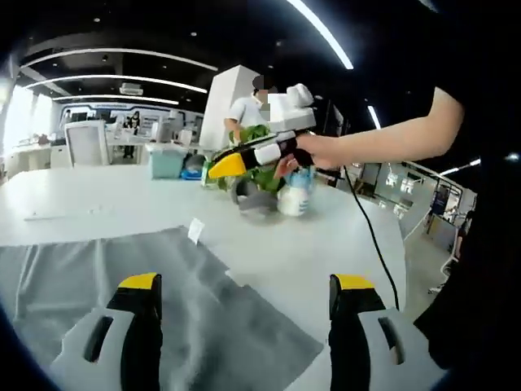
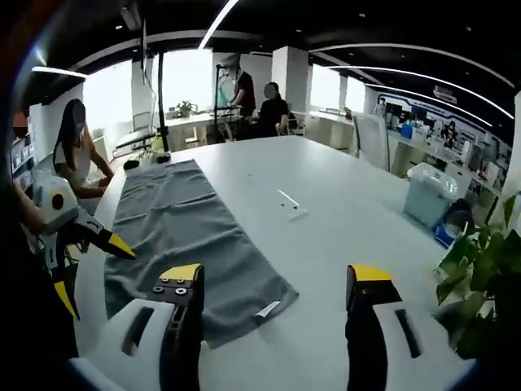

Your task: Fold the towel on the table until its edges align and the towel forms a compact rectangular stack.

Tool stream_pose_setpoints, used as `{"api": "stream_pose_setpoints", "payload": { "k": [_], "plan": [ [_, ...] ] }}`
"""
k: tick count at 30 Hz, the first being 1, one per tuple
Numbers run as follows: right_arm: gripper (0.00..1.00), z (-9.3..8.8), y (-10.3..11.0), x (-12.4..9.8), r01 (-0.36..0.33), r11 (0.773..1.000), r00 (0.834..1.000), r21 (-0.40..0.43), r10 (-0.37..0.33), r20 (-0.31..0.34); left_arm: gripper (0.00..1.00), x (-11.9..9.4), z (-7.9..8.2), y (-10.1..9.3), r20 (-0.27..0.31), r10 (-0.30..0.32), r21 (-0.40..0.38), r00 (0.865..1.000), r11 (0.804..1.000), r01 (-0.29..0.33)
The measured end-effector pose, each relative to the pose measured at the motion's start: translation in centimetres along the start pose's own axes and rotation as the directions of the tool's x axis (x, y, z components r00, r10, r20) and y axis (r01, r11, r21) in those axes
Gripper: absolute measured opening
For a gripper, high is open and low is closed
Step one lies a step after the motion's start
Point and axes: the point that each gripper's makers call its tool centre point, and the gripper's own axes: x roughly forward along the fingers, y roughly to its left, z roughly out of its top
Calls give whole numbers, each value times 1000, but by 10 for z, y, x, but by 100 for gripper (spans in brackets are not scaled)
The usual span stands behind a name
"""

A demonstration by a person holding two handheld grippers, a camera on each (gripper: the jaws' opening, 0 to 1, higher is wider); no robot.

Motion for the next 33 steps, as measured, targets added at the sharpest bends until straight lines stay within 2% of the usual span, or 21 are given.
{"api": "stream_pose_setpoints", "payload": {
  "k": [1, 3, 4, 5, 7, 10, 12, 15, 18, 21, 24, 28, 30, 33],
  "plan": [
    [63, -6, -1, 7, -11, 1000, 999, -22, 10, -31, 77, 0, -5, -6, -6, -30, 0, 1000, 1000, 30],
    [54, -11, -5, 18, -13, 1000, 999, -14, 12, -50, 63, 0, -20, -16, -77, -81, -17, 994, 997, 80],
    [51, -15, -7, 22, -18, 1000, 998, 21, 19, -61, 53, 0, -23, -19, -90, -97, -20, 991, 995, 95],
    [47, -18, -10, 31, -30, 997, 997, 66, 34, -69, 47, 1, -31, -28, -130, -143, -19, 981, 990, 141],
    [42, -26, -15, 42, -41, 992, 993, 122, 53, -102, 36, 4, -42, -39, -173, -180, 15, 968, 983, 186],
    [40, -35, -30, 58, -5, 988, 989, 154, 27, -143, 28, 7, -55, -53, -225, -215, 45, 950, 972, 230],
    [37, -42, -34, 66, 4, 988, 984, 153, 23, -174, 27, 8, -61, -58, -258, -214, 82, 942, 967, 242],
    [33, -55, -35, 73, 7, 989, 974, 149, 27, -224, 24, 11, -63, -59, -254, -199, 98, 947, 968, 230],
    [31, -66, -38, 79, 17, 990, 962, 138, 21, -272, 24, 13, -68, -60, -275, -184, 145, 944, 962, 230],
    [26, -71, -40, 82, 20, 991, 957, 135, 20, -289, 19, 11, -72, -68, -306, -206, 164, 929, 950, 265],
    [26, -74, -42, 83, 24, 990, 953, 142, 20, -303, 18, 9, -71, -72, -301, -195, 173, 934, 951, 255],
    [26, -82, -44, 83, 33, 990, 946, 140, 14, -324, 16, 7, -76, -75, -311, -184, 200, 933, 947, 253],
    [25, -87, -45, 83, 38, 989, 941, 142, 13, -338, 15, 8, -78, -78, -315, -183, 220, 931, 940, 260],
    [25, -90, -45, 83, 43, 989, 938, 145, 10, -348, 12, 9, -80, -84, -322, -192, 284, 927, 915, 288]
  ]
}}
